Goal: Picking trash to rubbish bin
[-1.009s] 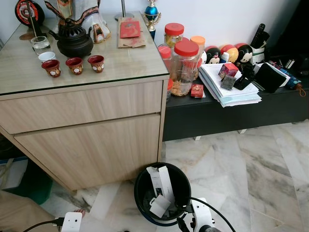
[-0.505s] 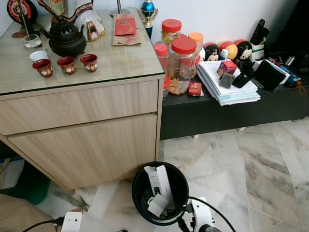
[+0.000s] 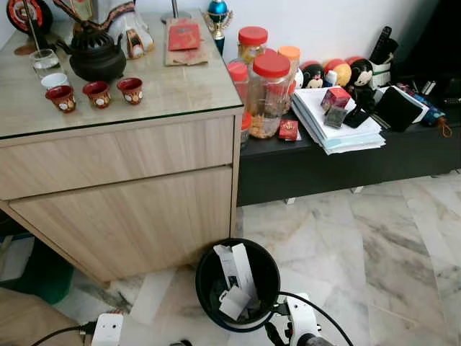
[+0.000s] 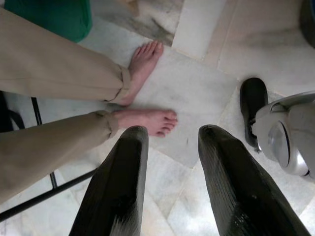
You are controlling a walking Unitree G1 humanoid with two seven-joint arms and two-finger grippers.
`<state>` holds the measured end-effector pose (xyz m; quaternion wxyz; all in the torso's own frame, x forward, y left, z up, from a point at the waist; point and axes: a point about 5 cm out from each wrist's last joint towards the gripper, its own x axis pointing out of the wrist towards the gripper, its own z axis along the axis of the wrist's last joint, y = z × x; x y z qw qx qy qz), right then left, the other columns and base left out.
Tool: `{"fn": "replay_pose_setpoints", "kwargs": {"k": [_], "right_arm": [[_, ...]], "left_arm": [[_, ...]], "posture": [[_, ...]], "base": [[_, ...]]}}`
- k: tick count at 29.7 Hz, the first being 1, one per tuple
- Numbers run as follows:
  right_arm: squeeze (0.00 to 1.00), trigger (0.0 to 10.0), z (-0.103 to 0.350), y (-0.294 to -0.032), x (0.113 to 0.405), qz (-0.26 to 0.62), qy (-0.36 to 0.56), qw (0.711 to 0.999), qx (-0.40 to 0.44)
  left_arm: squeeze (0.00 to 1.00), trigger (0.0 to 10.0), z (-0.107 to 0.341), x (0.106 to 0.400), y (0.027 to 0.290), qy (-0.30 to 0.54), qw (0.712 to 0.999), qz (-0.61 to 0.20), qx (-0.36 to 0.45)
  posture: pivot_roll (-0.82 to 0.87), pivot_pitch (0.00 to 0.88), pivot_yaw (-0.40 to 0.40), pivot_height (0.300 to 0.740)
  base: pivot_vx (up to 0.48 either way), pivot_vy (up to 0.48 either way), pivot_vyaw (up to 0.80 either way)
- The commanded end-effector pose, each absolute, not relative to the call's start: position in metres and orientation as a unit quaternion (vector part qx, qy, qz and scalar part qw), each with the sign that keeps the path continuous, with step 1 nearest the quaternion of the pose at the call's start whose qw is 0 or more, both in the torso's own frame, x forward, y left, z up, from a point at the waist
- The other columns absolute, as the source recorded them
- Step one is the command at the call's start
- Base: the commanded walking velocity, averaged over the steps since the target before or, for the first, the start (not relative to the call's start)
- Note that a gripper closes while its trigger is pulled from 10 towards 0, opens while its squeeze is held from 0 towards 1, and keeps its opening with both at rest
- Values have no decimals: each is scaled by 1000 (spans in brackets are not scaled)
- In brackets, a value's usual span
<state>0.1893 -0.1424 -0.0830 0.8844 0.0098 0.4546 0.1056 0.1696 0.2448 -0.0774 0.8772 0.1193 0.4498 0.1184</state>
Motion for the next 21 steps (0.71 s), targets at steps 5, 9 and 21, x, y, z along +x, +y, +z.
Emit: {"fn": "replay_pose_setpoints", "kwargs": {"k": [5,9,21], "right_arm": [[0,10000,-85,-143,186,100,458,883,15],[0,10000,-84,-143,186,101,457,884,15],[0,10000,-84,-142,188,103,454,885,13]], "left_arm": [[0,10000,-82,161,244,462,871,115,117],[0,10000,-82,161,243,462,872,115,116],[0,10000,-83,159,244,464,871,118,114]], "posture": [[138,106,-15,740],[138,106,-16,740],[136,106,-22,740]], "base": [[-286,0,0],[-292,0,0],[-204,0,0]]}}
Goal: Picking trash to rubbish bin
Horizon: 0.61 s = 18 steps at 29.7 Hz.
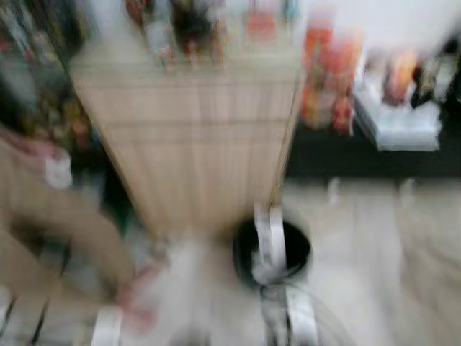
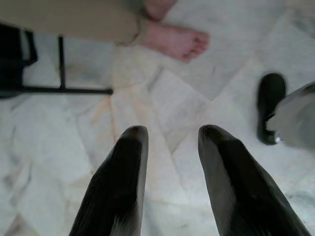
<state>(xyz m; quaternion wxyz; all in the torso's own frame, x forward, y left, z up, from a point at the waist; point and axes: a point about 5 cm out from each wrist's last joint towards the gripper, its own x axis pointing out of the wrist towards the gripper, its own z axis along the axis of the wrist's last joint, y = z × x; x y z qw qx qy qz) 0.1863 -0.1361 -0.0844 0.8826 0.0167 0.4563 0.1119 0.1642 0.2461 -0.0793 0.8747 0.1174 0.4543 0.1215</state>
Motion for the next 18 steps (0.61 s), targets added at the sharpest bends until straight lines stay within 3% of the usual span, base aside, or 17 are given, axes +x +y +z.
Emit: {"fn": "replay_pose_setpoints", "kwargs": {"k": [1,14,18], "right_arm": [[0,10000,-84,-143,188,104,454,885,12],[0,10000,-83,-142,190,107,451,886,10],[0,10000,-82,-141,191,109,449,887,10]], "left_arm": [[0,10000,-83,159,243,463,871,117,114],[0,10000,-82,160,243,463,871,111,119],[0,10000,-82,161,243,460,872,110,122]], "posture": [[135,105,-22,740],[130,82,-17,740],[131,67,-17,740]], "base": [[0,0,0],[-248,0,0],[0,0,0]]}}
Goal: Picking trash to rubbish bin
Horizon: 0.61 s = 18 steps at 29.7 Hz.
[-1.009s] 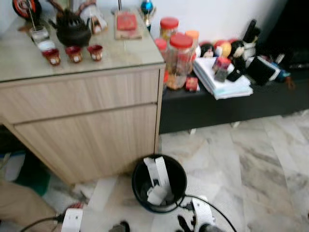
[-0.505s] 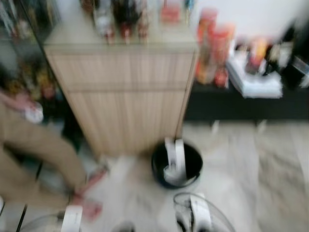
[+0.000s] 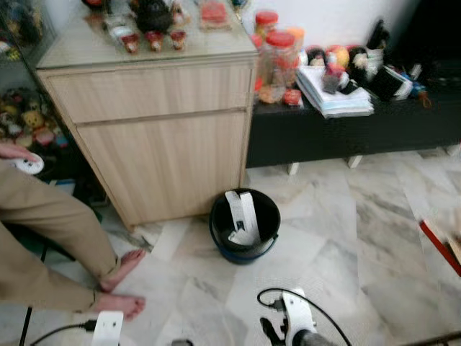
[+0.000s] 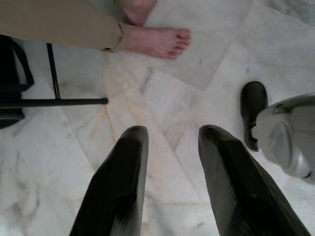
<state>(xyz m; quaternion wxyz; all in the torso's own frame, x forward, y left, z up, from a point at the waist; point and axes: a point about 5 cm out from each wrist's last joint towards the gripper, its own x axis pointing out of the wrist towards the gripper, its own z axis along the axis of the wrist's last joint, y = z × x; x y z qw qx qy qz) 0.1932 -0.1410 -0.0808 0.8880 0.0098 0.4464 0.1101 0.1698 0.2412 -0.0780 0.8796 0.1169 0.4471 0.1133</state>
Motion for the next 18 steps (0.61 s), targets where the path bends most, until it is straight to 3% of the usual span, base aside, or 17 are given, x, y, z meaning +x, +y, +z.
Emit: {"fn": "replay_pose_setpoints", "kwargs": {"k": [1,18], "right_arm": [[0,10000,-82,-141,191,109,449,887,10],[0,10000,-78,-158,198,45,434,899,20]], "left_arm": [[0,10000,-82,161,243,460,872,110,122],[0,10000,-70,189,239,433,885,85,147]], "posture": [[131,67,-17,740],[108,21,9,740]], "base": [[0,0,0],[0,0,0]]}}
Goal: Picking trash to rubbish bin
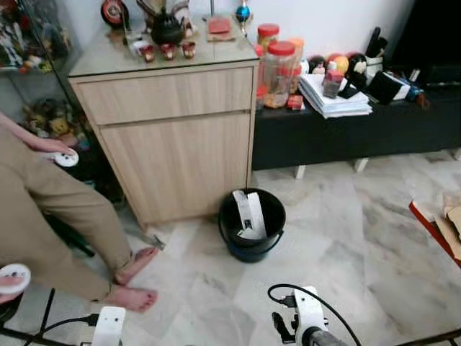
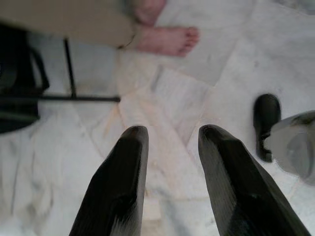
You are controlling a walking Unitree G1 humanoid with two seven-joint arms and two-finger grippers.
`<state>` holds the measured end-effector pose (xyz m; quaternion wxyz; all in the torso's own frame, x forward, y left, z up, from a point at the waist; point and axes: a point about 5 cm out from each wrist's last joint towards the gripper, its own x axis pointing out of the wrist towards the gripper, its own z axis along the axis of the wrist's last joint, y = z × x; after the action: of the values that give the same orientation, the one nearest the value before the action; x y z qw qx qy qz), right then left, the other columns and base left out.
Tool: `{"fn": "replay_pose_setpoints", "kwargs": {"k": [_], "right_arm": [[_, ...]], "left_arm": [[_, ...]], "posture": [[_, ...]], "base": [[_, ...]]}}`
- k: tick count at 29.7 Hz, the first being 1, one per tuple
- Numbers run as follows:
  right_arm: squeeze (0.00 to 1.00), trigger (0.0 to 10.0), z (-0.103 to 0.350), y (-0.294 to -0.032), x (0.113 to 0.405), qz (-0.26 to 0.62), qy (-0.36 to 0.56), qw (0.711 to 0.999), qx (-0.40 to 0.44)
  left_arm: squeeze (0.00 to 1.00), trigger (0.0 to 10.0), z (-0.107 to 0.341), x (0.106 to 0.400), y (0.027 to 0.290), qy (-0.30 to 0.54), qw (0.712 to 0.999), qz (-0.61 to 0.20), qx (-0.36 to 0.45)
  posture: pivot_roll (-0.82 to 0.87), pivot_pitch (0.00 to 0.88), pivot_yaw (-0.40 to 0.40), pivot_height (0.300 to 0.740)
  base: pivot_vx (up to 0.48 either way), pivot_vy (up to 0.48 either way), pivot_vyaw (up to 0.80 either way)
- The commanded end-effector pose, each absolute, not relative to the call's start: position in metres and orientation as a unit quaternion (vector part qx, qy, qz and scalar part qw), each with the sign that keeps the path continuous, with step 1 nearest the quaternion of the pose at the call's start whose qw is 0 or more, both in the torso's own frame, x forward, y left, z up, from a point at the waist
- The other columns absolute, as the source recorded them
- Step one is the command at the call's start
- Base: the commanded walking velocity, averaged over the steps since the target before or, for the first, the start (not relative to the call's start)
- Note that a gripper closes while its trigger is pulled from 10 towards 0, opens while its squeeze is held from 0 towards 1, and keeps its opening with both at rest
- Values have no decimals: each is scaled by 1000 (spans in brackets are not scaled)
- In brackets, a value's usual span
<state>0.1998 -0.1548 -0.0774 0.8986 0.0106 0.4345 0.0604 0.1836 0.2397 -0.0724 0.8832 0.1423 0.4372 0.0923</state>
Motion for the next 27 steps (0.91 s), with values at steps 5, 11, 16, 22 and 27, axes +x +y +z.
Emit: {"fn": "replay_pose_setpoints", "kwargs": {"k": [5,11,16,22,27], "right_arm": [[0,10000,-78,-162,197,34,434,900,25],[0,10000,-80,-164,194,27,435,900,28],[0,10000,-81,-166,192,24,435,900,29],[0,10000,-83,-182,182,13,442,897,19],[0,10000,-82,-199,180,-3,439,898,15]], "left_arm": [[0,10000,-69,192,238,430,887,81,149],[0,10000,-69,190,240,429,887,85,148],[0,10000,-70,187,240,430,886,86,149],[0,10000,-76,182,225,430,890,79,131],[0,10000,-82,177,206,440,888,63,120]], "posture": [[105,18,13,740],[102,60,10,740],[105,70,8,740],[69,116,-25,740],[30,109,-35,740]], "base": [[0,0,0],[0,0,0],[0,0,0],[0,0,0],[0,0,0]]}}
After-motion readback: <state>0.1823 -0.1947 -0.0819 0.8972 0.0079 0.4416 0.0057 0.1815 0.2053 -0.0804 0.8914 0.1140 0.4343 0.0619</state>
